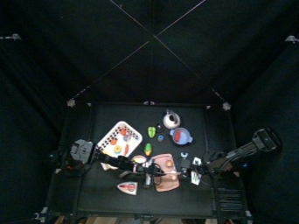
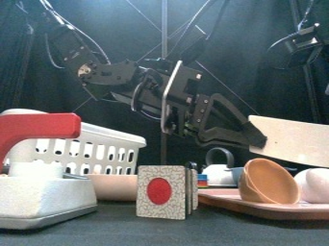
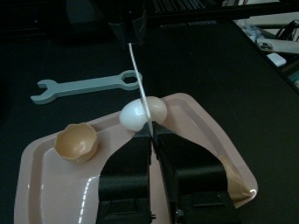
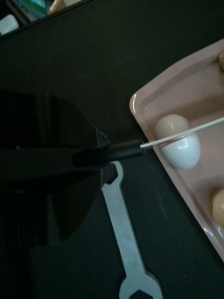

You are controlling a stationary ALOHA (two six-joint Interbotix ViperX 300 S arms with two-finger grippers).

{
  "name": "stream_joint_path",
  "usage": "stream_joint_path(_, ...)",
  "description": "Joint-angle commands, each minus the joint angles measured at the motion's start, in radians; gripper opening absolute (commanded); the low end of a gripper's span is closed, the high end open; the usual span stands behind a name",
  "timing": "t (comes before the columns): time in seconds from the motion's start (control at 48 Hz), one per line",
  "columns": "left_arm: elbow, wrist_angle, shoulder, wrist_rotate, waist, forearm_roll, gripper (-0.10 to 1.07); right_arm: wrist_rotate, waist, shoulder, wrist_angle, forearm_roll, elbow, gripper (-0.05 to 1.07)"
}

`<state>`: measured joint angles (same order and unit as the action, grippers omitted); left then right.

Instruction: Cut egg

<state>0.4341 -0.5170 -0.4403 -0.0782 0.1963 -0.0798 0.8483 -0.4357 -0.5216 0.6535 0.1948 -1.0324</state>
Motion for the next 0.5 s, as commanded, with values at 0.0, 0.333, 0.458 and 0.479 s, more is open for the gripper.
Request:
stream_joint_path(0.0,0.012,0.014,0.008,-0.002,0.044,0.003,0.43,0.008,-0.003,0.000,0.014,-0.006,-0.015,0.41)
stream_joint_path(0.333,0.011,0.020,0.002,-0.002,0.044,0.003,0.43,0.008,-0.003,0.017,0.014,-0.006,-0.015,0.41)
stream_joint_path(0.458,0.011,0.028,0.002,-0.002,0.044,0.003,0.43,0.008,-0.005,0.018,0.012,-0.006,-0.017,0.41)
stream_joint_path(0.479,0.011,0.028,0.002,-0.002,0.044,0.003,0.43,0.008,-0.005,0.018,0.011,-0.006,-0.015,0.41)
